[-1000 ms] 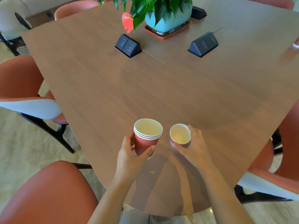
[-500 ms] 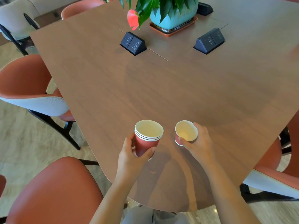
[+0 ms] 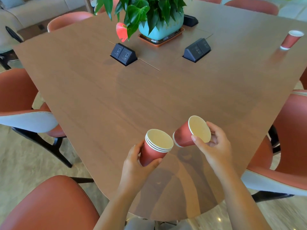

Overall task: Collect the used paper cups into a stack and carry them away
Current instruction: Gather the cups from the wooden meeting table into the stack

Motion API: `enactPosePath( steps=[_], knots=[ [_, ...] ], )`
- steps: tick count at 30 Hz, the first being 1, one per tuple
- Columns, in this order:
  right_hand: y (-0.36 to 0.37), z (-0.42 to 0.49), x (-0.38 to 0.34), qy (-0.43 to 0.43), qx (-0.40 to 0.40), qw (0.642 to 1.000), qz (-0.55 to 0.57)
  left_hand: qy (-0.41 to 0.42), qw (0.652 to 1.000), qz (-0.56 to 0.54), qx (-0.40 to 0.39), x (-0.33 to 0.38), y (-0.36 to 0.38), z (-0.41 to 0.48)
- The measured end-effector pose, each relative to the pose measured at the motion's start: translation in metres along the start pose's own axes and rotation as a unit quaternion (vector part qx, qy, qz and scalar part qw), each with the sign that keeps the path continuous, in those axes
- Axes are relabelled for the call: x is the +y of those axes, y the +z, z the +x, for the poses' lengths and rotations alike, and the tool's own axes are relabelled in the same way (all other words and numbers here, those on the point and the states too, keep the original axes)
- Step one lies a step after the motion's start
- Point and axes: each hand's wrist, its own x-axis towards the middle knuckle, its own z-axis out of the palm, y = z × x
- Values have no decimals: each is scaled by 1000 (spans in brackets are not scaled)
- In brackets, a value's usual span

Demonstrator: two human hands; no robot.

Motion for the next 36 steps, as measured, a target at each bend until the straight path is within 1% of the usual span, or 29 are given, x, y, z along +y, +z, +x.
enactPosePath(
  steps=[4, 12, 20, 28, 33, 36],
  knots=[
    [-4, -3, -12, -30, 8, 999, 24, 20, 1000, 15, -19, 4, 3, 0],
    [-10, -11, -28, -42, 16, 998, 34, 56, 997, 42, -31, 10, 5, -2],
    [-6, -30, -35, -37, -43, 998, 38, 86, 992, 77, -49, 16, 7, -9],
    [-3, -49, -29, -3, -106, 994, 11, 120, 985, 106, -61, 21, 7, -18],
    [-1, -57, -30, 15, -127, 992, -11, 133, 983, 102, -73, 23, 5, -24],
    [-3, -62, -31, 19, -127, 991, -26, 144, 981, 101, -85, 27, 5, -24]
  ],
)
